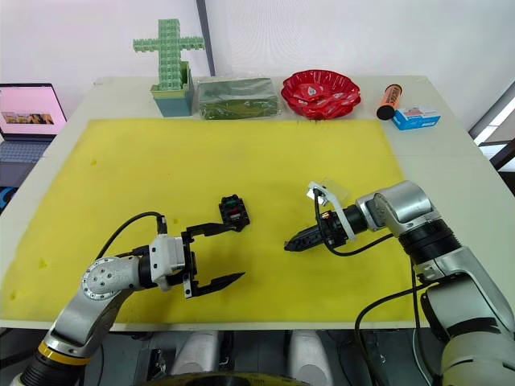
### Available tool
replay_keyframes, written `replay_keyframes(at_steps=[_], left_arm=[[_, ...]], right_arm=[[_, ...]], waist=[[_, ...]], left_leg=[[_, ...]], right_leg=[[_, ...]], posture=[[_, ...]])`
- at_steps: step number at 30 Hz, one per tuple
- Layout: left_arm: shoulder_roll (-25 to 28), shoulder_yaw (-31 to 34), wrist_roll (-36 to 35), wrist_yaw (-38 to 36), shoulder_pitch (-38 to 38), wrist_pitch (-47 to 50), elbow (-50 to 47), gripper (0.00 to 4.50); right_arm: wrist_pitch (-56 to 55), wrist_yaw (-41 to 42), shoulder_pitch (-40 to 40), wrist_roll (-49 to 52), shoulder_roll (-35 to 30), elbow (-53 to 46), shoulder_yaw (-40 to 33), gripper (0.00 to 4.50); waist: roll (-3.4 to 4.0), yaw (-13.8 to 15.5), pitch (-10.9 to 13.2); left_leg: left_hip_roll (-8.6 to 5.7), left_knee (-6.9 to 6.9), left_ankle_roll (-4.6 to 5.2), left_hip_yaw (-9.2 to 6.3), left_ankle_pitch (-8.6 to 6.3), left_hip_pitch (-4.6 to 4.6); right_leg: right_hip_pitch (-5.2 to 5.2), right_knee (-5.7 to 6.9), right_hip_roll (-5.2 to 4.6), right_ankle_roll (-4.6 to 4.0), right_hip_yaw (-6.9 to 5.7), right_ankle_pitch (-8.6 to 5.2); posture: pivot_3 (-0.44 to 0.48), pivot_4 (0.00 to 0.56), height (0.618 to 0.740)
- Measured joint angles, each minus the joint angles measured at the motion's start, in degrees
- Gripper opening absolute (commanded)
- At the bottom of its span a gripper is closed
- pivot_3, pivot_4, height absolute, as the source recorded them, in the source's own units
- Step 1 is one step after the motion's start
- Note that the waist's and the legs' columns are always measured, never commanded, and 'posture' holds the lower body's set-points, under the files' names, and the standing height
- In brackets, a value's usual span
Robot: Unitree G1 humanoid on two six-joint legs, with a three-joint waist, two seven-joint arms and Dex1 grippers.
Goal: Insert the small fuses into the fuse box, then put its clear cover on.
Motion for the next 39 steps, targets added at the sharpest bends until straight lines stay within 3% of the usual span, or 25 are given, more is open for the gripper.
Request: replay_keyframes(at_steps=[4, 8, 10, 20, 25, 31, 39], left_arm=[[0.0, 0.0, 0.0, -0.1, 0.1, -0.3, 0.0, 4.5], [0.0, 0.0, 0.1, -0.1, 0.1, -0.4, 0.0, 4.5], [-0.1, 0.0, 0.1, -0.1, 0.1, -0.4, 0.0, 4.5], [-0.2, 0.1, 0.7, -0.9, 1.3, -4.0, 3.8, 4.5], [-0.2, 4.4, -1.2, 0.7, 3.8, -4.0, 3.9, 4.5], [-2.0, 9.8, -5.3, 5.4, 3.4, -0.1, 3.7, 4.5], [-3.7, 10.9, -6.3, 7.1, -1.3, 2.2, 7.9, 4.5]], right_arm=[[-1.0, -0.2, 0.0, -1.3, 0.2, 0.2, 0.3, 1.87], [-0.5, -1.9, 0.0, -2.0, 1.2, 1.9, -0.1, 0.44], [-0.8, -2.1, 0.1, -2.3, 1.2, 1.9, -0.1, 0.06], [-0.4, -3.0, 0.5, -2.1, 0.6, 0.3, -2.3, 0.06], [-5.1, -5.4, -1.5, -2.3, -0.3, -12.7, -6.0, 0.06], [-20.1, -8.4, -10.0, -9.9, 3.2, -16.3, -4.0, 0.06], [-53.8, -10.7, -17.6, -26.8, 14.6, 2.6, 2.9, 0.06]], waist=[[0.0, 0.0, 0.0], [0.0, 0.0, 0.0], [0.0, 0.0, 0.0], [0.01, 0.1, 0.0], [0.04, -0.3, 0.0], [0.03, -0.2, 0.0], [0.01, -0.1, 0.0]], left_leg=[[0.0, 0.01, 0.0, 0.0, 0.0, 0.0], [0.0, 0.01, 0.0, 0.0, 0.0, 0.01], [0.0, 0.01, 0.0, 0.0, 0.0, 0.01], [-0.01, 0.02, 0.0, 0.0, 0.0, 0.06], [0.02, -0.05, 0.0, 0.0, 0.0, 0.05], [0.01, -0.02, -0.01, 0.0, 0.0, 0.05], [-0.01, -0.03, -0.11, 0.03, 0.07, 0.05]], right_leg=[[0.0, 0.0, 0.0, 0.0, 0.0, 0.0], [0.01, 0.01, 0.0, 0.0, 0.0, 0.0], [0.02, 0.01, 0.0, 0.0, 0.0, 0.0], [0.07, 0.01, -0.01, 0.0, 0.0, 0.0], [-0.03, 0.04, 0.01, 0.02, 0.0, 0.01], [0.02, 0.05, 0.02, 0.02, -0.02, 0.0], [0.03, 0.11, 0.05, 0.23, -0.02, 0.12]], posture=[[0.0, 0.15, 0.74], [0.0, 0.15, 0.74], [0.0, 0.15, 0.74], [0.0, 0.15, 0.74], [0.0, 0.15, 0.74], [0.0, 0.15, 0.74], [0.0, 0.15, 0.74]])
